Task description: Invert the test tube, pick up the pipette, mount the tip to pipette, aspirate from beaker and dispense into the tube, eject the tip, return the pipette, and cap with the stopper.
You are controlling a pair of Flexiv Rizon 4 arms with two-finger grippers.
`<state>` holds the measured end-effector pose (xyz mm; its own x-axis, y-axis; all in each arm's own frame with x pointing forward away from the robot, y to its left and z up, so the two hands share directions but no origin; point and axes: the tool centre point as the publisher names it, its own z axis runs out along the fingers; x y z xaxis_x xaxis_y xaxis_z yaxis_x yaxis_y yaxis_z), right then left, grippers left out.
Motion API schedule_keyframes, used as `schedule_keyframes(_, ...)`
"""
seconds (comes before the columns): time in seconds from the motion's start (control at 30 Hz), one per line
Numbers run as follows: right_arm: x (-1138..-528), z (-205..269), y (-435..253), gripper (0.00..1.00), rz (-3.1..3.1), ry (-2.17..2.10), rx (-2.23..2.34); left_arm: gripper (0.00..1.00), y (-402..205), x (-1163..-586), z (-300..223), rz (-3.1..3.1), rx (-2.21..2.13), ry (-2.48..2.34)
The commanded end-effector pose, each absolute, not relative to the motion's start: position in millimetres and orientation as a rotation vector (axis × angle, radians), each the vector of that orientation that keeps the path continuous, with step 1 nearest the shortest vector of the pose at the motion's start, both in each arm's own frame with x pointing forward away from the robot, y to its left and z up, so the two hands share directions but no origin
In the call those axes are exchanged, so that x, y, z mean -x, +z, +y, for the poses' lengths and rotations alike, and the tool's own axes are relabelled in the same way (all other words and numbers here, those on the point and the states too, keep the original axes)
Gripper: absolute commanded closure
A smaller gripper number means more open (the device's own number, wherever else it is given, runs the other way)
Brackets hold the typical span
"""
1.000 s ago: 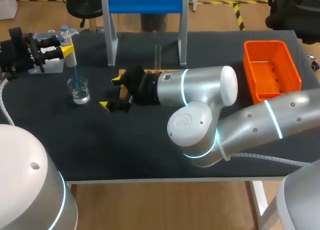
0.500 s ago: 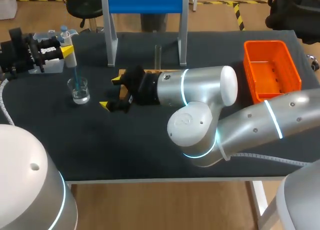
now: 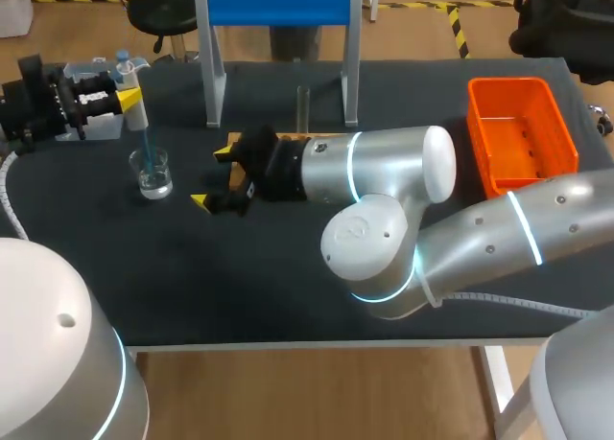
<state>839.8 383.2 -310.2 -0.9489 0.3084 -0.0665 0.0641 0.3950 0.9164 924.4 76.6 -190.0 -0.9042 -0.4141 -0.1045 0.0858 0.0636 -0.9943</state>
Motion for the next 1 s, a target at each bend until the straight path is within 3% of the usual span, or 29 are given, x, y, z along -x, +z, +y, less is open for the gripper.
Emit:
schedule_keyframes(0.03, -840.6, 382.9, -310.0, 0.00, 2.430, 1.580, -0.328, 1.00, -191.6, -925.1, 77.3, 1.983, 0.326, -1.903)
schedule_keyframes(1.0, -840.6, 382.9, -310.0, 0.00, 2.430, 1.580, -0.328, 1.00, -194.0, -925.0, 78.5, 1.980, 0.345, -1.905)
